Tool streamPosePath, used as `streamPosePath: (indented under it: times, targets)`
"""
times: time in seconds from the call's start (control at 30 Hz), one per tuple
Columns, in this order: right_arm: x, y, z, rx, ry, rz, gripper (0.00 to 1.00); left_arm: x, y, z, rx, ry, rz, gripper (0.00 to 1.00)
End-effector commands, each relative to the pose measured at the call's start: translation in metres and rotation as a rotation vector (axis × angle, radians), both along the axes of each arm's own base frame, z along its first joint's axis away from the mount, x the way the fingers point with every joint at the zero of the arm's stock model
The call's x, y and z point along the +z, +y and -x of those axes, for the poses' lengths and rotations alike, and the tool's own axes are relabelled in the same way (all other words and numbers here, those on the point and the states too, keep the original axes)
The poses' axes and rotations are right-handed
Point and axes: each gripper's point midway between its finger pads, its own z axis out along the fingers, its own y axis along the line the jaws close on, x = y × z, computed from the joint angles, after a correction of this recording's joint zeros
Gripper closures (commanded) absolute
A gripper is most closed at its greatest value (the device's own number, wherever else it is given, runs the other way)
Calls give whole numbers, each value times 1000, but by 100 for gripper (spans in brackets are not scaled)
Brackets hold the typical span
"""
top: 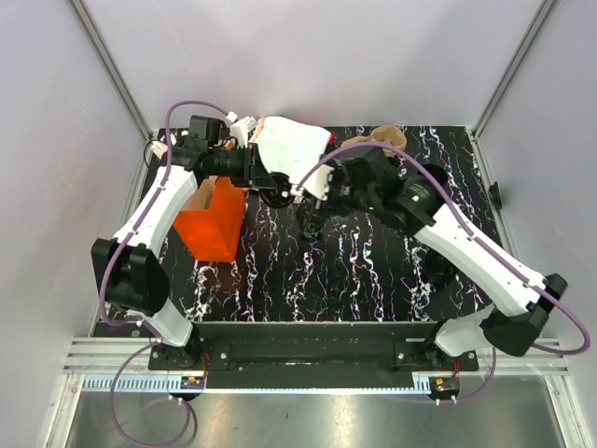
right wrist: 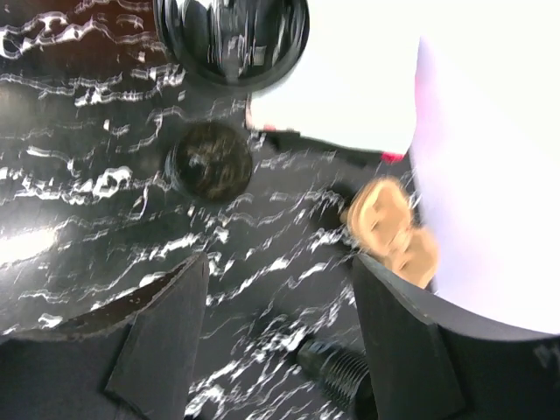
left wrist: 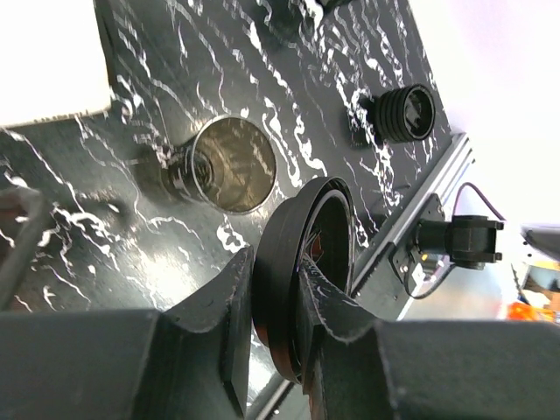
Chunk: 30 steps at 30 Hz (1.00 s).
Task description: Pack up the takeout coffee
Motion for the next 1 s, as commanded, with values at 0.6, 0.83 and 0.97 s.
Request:
streamPosePath:
  times: [0.6, 0.83, 0.97]
  targets:
    - [-38, 108, 4, 154, -23, 101, 30, 29, -27, 17, -104, -19, 87, 72]
    - [-61, 114, -4, 129, -35, 126, 36, 34, -28, 20, -114, -21, 105, 72]
    - [-62, 117, -15, 97, -74, 115, 41, 35, -29, 21, -118, -23, 113, 72]
